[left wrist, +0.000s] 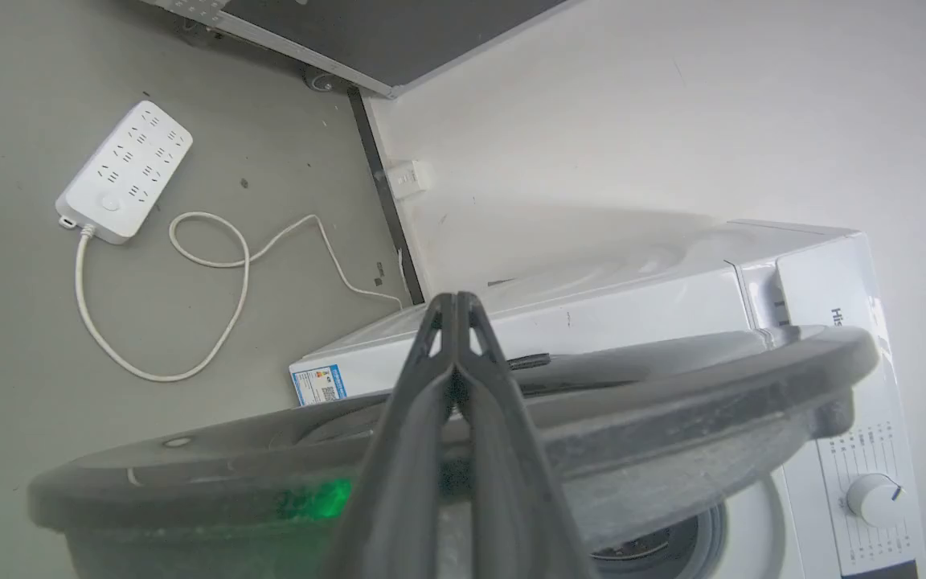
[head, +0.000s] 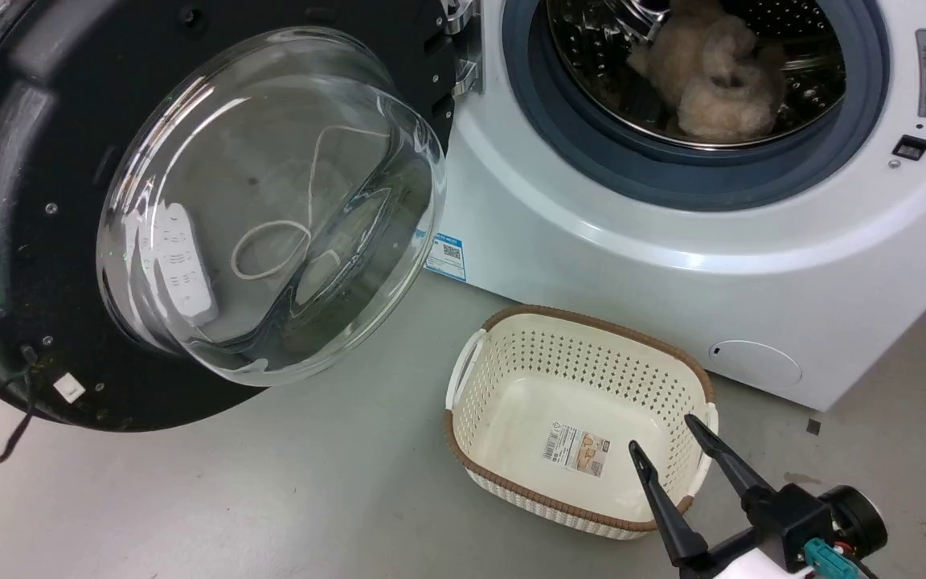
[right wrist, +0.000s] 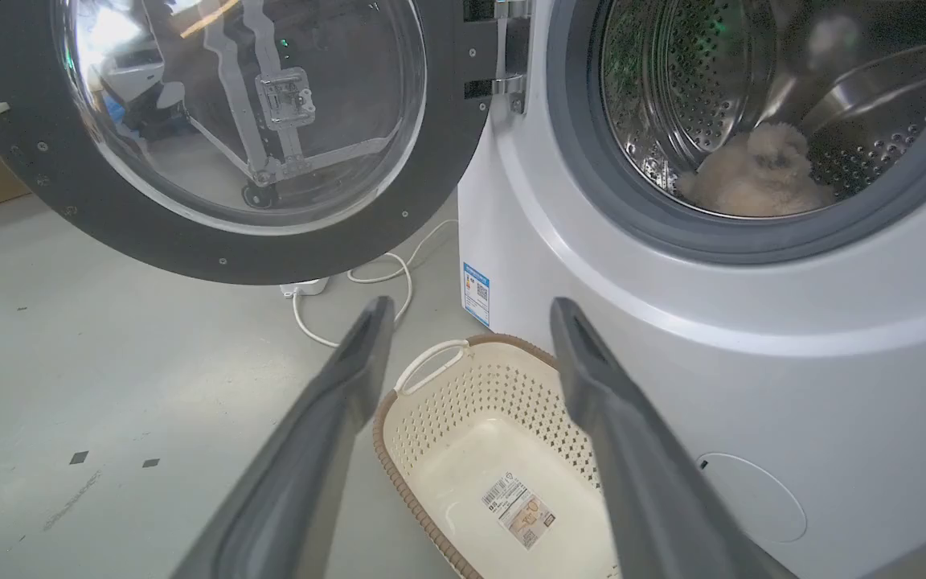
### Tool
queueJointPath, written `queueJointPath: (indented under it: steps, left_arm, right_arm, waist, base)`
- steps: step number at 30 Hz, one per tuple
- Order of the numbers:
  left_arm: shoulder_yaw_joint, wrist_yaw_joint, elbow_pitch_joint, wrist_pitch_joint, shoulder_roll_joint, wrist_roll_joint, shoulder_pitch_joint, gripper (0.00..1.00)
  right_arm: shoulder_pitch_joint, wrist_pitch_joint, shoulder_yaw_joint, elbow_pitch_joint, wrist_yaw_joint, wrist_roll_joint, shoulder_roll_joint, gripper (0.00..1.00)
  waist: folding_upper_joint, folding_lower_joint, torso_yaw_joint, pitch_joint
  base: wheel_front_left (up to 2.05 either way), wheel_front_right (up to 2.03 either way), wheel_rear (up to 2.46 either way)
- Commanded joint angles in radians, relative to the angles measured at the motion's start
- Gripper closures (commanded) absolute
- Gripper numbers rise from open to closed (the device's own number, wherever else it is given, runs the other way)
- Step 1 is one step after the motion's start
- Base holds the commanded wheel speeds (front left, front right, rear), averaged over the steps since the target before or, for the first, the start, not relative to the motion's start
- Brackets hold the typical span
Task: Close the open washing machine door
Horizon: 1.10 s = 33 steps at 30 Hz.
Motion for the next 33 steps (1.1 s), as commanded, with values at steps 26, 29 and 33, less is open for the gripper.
queueJointPath:
  steps: [26,29,33]
  left_arm:
    - [-0.262,0.016,-0.65,0.284,-0.354,-0.157,0.635,1.0]
    - [-0.326,0.023,-0.653,0.233,-0.355,-0.201,0.655,1.0]
    - [-0.52,0.021,-0.645,0.102,-0.356,-0.296,0.664,1.0]
  right_arm:
    - [0.018,-0.005,-0.097,0.007,0.001,-0.021,0.041,0.0]
    - [0.013,-0.005,-0.101,0.006,0.001,-0.026,0.042,0.0]
    - [-0.003,-0.005,-0.11,0.002,0.001,-0.035,0.043,0.0]
  waist:
    - [0.0,0.0,-0.165,-0.111]
    - [0.0,0.0,-0.199,-0.098]
    - [0.0,0.0,-0.294,-0.059]
  base:
    - [0.0,0.0,0.0]
    - [0.0,0.0,0.0]
    - [0.0,0.0,0.0]
